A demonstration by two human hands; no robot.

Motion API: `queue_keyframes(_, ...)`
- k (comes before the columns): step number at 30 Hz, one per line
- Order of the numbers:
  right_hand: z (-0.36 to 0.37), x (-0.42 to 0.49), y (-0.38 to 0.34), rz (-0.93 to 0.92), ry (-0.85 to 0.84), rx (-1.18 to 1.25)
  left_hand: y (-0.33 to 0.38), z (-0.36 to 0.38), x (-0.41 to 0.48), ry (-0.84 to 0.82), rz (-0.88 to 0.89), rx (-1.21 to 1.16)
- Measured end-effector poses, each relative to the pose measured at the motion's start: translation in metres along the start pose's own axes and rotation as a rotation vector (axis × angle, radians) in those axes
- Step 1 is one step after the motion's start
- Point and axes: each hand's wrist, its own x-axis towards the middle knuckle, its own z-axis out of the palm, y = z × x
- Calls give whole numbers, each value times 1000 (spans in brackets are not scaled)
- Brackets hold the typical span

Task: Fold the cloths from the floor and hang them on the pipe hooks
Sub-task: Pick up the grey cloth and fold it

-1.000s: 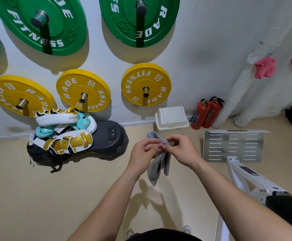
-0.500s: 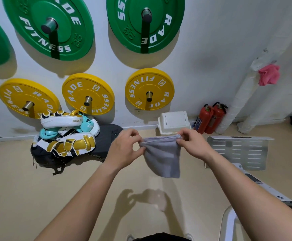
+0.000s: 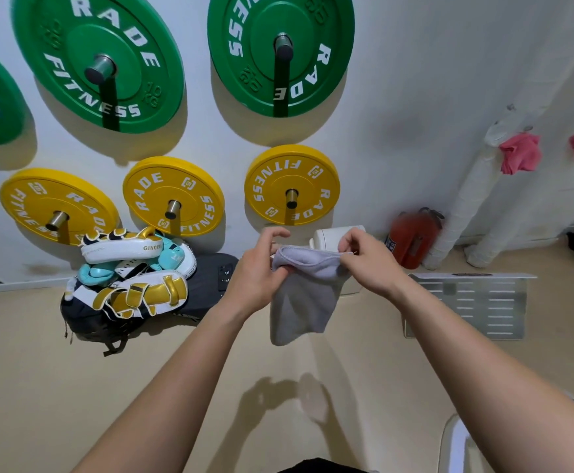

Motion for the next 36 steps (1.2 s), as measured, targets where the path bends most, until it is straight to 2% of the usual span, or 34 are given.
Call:
queue_keyframes(3,-10,2,-6,-42,-183,-48,5,0,2,-30,1,-35)
queue_keyframes(5,-14,4,-13,-110,-307,-184,9,1,3,-49,3,-52)
queue_keyframes(8,-9,8,-27,-230,-378,-389,15,2,3,-54,-11,-98)
queue_keyframes(10,-3,15,-33,-274,-390,-437,16,1,1,-53,-24,-114)
queue_keyframes(15,-4,24,-48,-376,-424,-279,5,2,-11,-20,-120,-271)
queue_keyframes(17,-6,24,-56,-420,-416,-183,-7,10,-18,-76,-186,-319)
queue_keyframes(21,-20,30,-73,-498,-309,-88,-34,34,-32,-170,-300,-228)
queue_keyframes(25,-50,44,-67,-474,-4,-170,-58,44,-43,-201,-315,-294)
queue_keyframes(27,-63,52,-50,-384,114,-235,-67,38,-46,-134,-341,-327)
queue_keyframes(32,-70,46,8,-58,253,-242,-79,4,-35,133,-429,-391)
queue_keyframes(36,-50,27,40,31,277,-147,-77,-10,-18,321,-470,-423)
